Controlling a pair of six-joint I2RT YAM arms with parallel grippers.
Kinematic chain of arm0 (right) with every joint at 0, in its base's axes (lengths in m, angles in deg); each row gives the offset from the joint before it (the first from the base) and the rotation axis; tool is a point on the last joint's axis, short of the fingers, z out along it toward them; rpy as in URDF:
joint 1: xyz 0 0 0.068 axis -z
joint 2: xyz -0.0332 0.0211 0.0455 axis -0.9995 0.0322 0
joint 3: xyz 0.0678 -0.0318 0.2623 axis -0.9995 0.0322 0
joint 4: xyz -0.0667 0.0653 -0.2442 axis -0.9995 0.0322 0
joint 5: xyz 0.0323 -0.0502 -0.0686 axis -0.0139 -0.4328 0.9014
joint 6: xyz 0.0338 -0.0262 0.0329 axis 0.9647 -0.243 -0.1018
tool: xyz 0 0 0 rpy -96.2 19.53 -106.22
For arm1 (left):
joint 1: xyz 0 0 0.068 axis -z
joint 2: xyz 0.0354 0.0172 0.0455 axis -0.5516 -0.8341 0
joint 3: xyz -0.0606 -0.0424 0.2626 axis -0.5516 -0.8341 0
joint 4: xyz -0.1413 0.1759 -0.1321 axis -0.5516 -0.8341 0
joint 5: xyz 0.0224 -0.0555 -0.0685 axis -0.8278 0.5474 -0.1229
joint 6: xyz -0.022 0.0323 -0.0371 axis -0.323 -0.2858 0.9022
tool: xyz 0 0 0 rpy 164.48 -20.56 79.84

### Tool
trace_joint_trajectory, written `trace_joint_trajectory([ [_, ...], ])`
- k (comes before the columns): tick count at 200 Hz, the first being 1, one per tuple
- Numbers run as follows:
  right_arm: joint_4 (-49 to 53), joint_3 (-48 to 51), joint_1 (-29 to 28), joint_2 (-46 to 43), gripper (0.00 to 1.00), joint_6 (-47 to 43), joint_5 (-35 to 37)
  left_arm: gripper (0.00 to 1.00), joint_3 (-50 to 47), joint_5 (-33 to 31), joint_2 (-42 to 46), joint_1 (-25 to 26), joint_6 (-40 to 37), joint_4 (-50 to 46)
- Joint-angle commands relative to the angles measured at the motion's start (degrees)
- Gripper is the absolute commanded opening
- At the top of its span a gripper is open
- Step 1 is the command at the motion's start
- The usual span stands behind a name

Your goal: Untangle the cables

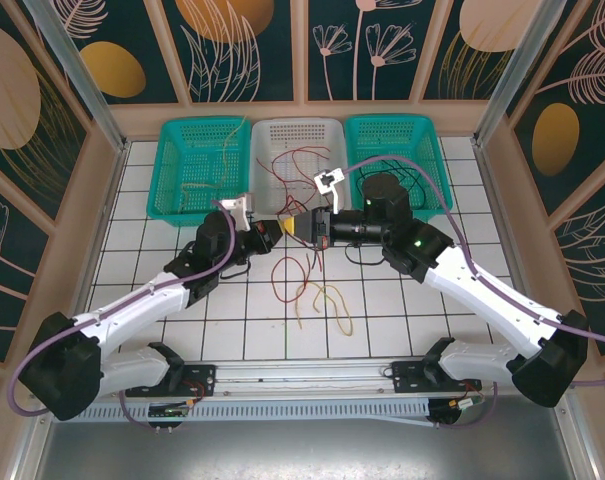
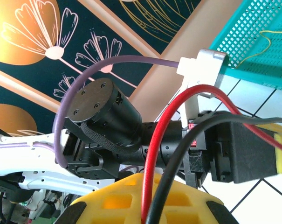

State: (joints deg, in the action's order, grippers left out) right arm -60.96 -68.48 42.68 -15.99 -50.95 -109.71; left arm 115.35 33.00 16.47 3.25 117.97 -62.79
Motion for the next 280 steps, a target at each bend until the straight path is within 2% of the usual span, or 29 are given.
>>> trace_joint_trajectory([
  [1, 0.4, -0.1, -0.5, -1.2, 0.00, 0.6, -2.1, 0.00, -0.1, -8.8, 2.3, 0.1, -3.3, -4.8],
  [27, 4.7, 2.3, -0.5, -1.8, 0.00, -1.5, -1.1, 0.00, 0.5, -13.1, 4.7, 0.1, -6.5, -8.7],
  [57, 12.2, 6.9, -0.4, -0.7, 0.00, -5.6, 6.2, 0.00, 2.2, -26.5, 9.3, 0.1, -10.0, -17.8],
  [69, 12.9, 9.2, -0.4, 0.3, 0.11, -6.0, 9.2, 0.00, 3.1, -29.0, 11.4, 0.0, -11.7, -18.7],
  [86, 12.9, 11.9, -0.4, 2.3, 0.31, -6.1, 12.8, 0.00, 4.8, -29.7, 13.7, 0.0, -15.0, -18.7],
  [105, 14.2, 12.9, -0.5, 3.9, 0.46, -6.8, 18.3, 0.00, 6.2, -29.0, 15.2, 0.1, -18.3, -18.2],
  [122, 17.6, 10.5, -0.4, 3.3, 0.51, -7.8, 23.2, 0.00, 7.8, -28.5, 15.4, 0.1, -20.1, -19.5],
  [137, 19.9, 6.9, -0.4, 0.4, 0.62, -9.0, 26.5, 0.00, 8.9, -27.9, 15.0, 0.1, -21.3, -21.2],
  [163, 22.7, -1.1, -0.4, -3.5, 0.74, -11.8, 29.6, 0.00, 10.9, -26.6, 14.2, 0.1, -22.0, -23.4],
  [193, 21.6, -7.8, -1.2, -2.7, 0.79, -14.1, 25.5, 0.00, 13.9, -23.0, 12.9, 0.0, -21.5, -24.8],
  [225, 19.5, -11.1, -3.4, 0.0, 0.80, -15.9, 23.2, 0.00, 18.0, -20.8, 11.1, 0.0, -21.0, -27.3],
  [264, 18.6, -12.0, -5.5, 3.6, 0.71, -17.1, 23.2, 0.00, 20.5, -19.2, 10.6, 0.0, -20.5, -28.2],
  [280, 18.4, -11.9, -6.3, 4.7, 0.58, -17.1, 24.8, 0.00, 20.7, -18.8, 10.4, 0.0, -20.4, -28.1],
])
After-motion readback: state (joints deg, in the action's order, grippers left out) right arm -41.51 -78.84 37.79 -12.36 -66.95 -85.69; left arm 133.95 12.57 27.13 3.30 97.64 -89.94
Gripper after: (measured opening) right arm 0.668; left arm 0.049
